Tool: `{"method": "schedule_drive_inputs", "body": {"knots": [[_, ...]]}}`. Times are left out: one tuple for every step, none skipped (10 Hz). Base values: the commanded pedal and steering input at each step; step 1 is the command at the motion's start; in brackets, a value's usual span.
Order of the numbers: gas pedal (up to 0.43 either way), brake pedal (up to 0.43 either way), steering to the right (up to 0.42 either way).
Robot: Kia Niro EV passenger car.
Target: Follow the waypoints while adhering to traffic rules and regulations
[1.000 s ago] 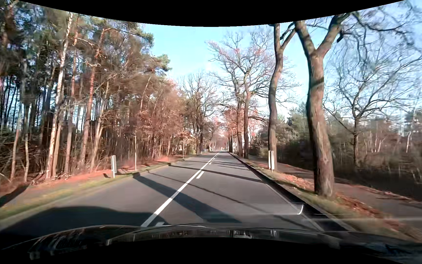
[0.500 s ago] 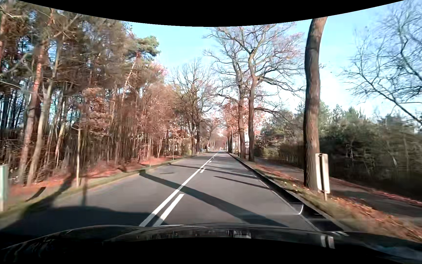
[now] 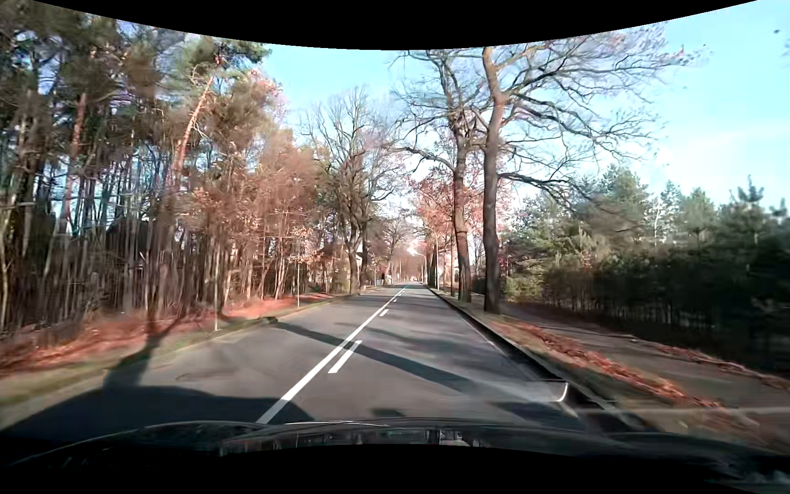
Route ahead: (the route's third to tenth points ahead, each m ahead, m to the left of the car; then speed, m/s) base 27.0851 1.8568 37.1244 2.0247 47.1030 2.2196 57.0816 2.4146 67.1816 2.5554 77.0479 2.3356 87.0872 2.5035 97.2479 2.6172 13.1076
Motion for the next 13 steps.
{"method": "schedule_drive_inputs", "body": {"knots": [[0.118,0.0,-0.002],[0.118,0.0,-0.002],[0.118,0.0,-0.002],[0.118,0.0,-0.002],[0.118,0.0,-0.002],[0.118,0.0,-0.003],[0.118,0.0,-0.002],[0.118,0.0,-0.003],[0.118,0.0,-0.003],[0.118,0.0,-0.002],[0.118,0.0,-0.002],[0.118,0.0,-0.002],[0.118,0.0,-0.002]]}}
